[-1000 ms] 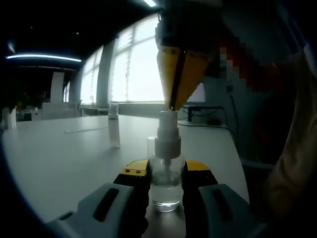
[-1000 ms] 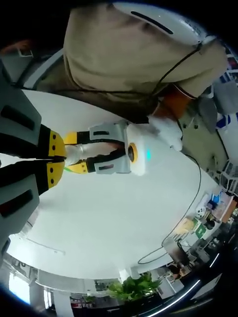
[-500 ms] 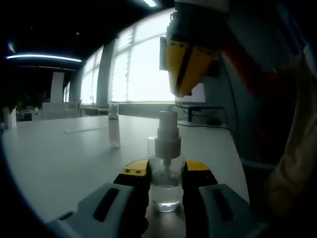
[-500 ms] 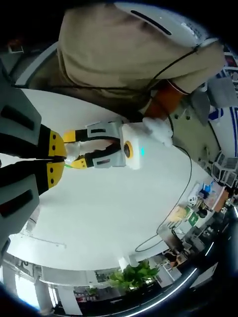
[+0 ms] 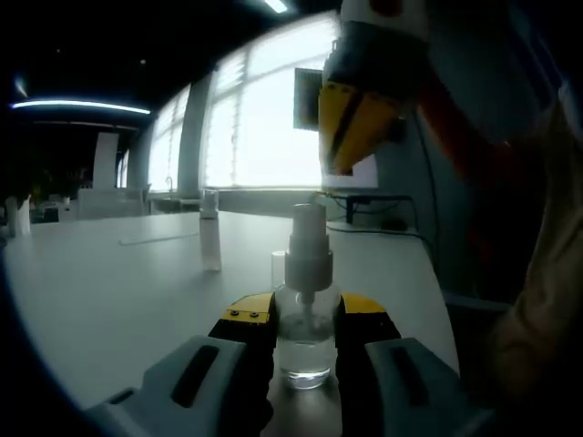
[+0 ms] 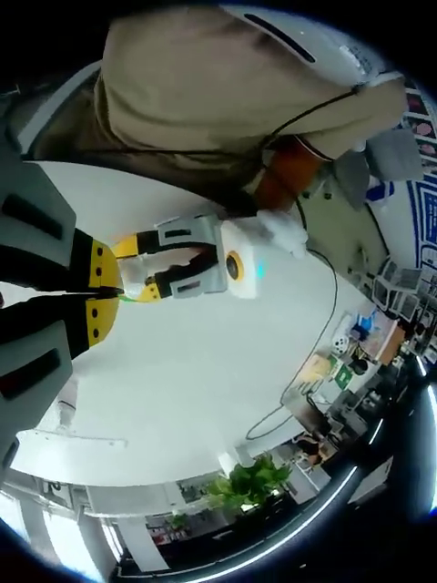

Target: Clamp pump bottle remove cover press pump head put on cover

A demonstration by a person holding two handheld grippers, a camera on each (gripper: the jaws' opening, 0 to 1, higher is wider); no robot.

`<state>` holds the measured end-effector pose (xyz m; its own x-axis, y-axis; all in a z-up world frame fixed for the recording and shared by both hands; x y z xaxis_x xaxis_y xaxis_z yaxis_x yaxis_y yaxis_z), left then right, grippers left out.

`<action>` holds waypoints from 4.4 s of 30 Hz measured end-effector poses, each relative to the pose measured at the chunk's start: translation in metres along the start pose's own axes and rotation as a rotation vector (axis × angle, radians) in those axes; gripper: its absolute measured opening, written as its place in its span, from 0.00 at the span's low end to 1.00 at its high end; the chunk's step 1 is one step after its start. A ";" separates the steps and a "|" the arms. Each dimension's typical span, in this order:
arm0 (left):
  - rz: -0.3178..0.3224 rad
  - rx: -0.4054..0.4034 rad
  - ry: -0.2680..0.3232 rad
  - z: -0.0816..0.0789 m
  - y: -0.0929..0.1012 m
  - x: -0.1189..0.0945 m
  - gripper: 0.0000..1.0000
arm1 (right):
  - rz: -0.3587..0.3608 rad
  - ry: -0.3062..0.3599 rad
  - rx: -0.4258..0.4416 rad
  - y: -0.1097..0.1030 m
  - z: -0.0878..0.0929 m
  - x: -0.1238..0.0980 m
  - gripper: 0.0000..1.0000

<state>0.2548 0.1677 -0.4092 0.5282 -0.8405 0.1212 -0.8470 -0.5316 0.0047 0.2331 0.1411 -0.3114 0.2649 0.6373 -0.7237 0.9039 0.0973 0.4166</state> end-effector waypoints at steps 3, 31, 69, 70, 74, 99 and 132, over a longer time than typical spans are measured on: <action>-0.001 0.001 0.000 0.000 0.000 0.000 0.16 | 0.024 0.019 0.021 0.002 0.004 -0.001 0.00; 0.000 0.000 0.000 0.000 0.001 0.000 0.16 | 0.204 0.180 0.171 -0.003 0.041 -0.011 0.00; -0.008 0.000 -0.001 0.000 0.000 0.000 0.16 | 0.495 0.418 0.477 -0.020 0.098 -0.018 0.00; -0.008 0.000 -0.001 0.000 0.000 0.000 0.16 | 0.505 0.426 0.485 -0.020 0.099 -0.018 0.00; -0.008 0.000 -0.001 0.000 0.000 0.000 0.16 | 0.534 0.464 0.529 -0.021 0.104 -0.019 0.00; -0.010 -0.001 0.000 0.000 0.000 0.000 0.16 | 0.586 0.615 0.670 -0.035 0.125 -0.003 0.00; -0.011 0.000 0.000 0.000 0.000 0.001 0.16 | 0.645 0.670 0.739 -0.045 0.144 0.009 0.00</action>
<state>0.2556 0.1671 -0.4094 0.5372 -0.8348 0.1209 -0.8413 -0.5406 0.0056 0.2431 0.0323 -0.4161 0.7126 0.7011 0.0274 0.7008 -0.7131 0.0209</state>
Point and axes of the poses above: the point that each gripper's makers call its tool centre point, and the gripper's own axes: x roughly forward along the fingers, y roughly to its right, z roughly out of its underside, the point moved 3 cm from there along -x, roughly backward along the fingers, and after that the axes turned 9 degrees about y, right-handed, at the moved point
